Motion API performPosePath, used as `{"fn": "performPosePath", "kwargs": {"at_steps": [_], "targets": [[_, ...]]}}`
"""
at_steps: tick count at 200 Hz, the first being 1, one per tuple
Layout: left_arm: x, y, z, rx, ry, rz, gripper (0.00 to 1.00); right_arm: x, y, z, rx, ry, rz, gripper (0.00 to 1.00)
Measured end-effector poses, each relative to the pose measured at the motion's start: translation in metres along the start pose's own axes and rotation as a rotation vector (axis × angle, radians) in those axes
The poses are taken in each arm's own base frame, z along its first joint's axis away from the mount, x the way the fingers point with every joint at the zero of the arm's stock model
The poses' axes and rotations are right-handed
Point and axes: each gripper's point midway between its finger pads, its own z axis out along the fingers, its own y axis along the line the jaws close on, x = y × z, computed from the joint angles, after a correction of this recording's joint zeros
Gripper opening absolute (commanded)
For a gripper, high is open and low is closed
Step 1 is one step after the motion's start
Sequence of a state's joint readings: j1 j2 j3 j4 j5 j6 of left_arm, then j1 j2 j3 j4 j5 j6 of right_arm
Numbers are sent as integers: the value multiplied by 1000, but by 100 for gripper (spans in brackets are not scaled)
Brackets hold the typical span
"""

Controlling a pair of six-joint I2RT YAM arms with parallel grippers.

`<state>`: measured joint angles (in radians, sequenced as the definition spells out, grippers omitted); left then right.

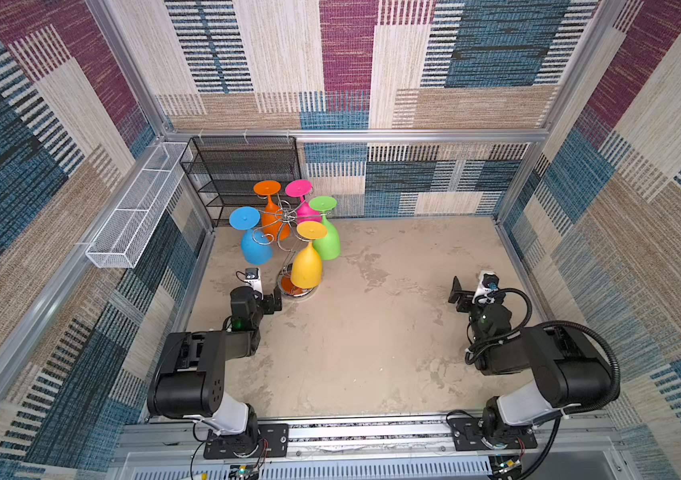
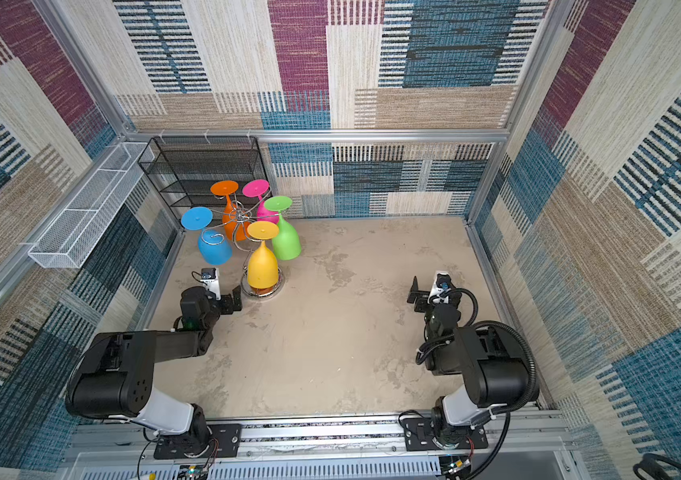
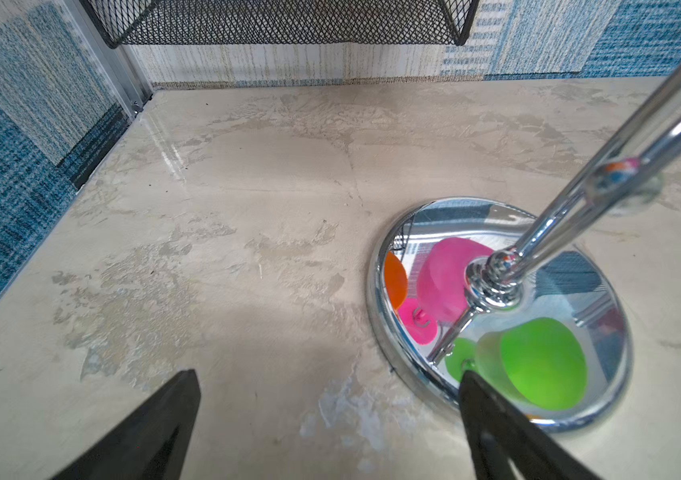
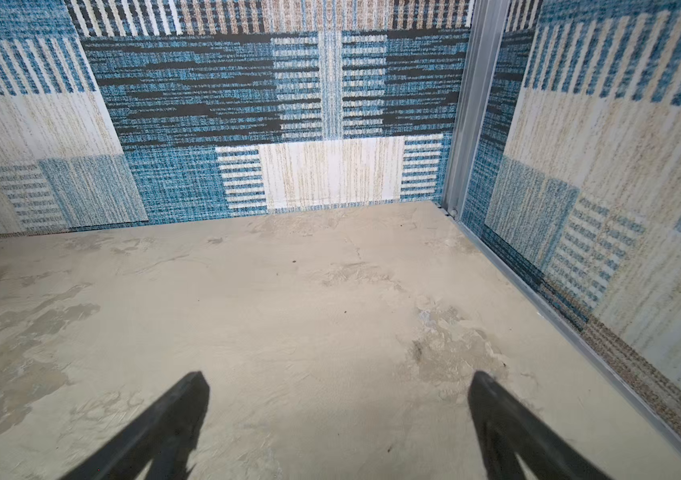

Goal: Take the wine glass off the wine glass rack

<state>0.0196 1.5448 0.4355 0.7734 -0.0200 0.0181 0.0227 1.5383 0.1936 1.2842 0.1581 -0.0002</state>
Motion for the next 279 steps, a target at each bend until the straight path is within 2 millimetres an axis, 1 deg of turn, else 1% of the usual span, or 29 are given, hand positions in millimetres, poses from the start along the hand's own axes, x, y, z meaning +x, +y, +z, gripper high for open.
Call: {"fn": "performPosePath", "kwargs": {"at_steps": [190, 236, 257, 279], "targets": [[-3, 0, 1, 0, -6, 0, 100, 0, 0, 0, 0, 0, 0, 100], [-3, 0, 1, 0, -5, 0, 98, 0, 0, 0, 0, 0, 0, 100], [-3, 0, 1, 0, -5, 0, 100, 0, 0, 0, 0, 0, 0, 100], [-3, 0, 1, 0, -5, 0, 99, 0, 0, 0, 0, 0, 0, 100]]}}
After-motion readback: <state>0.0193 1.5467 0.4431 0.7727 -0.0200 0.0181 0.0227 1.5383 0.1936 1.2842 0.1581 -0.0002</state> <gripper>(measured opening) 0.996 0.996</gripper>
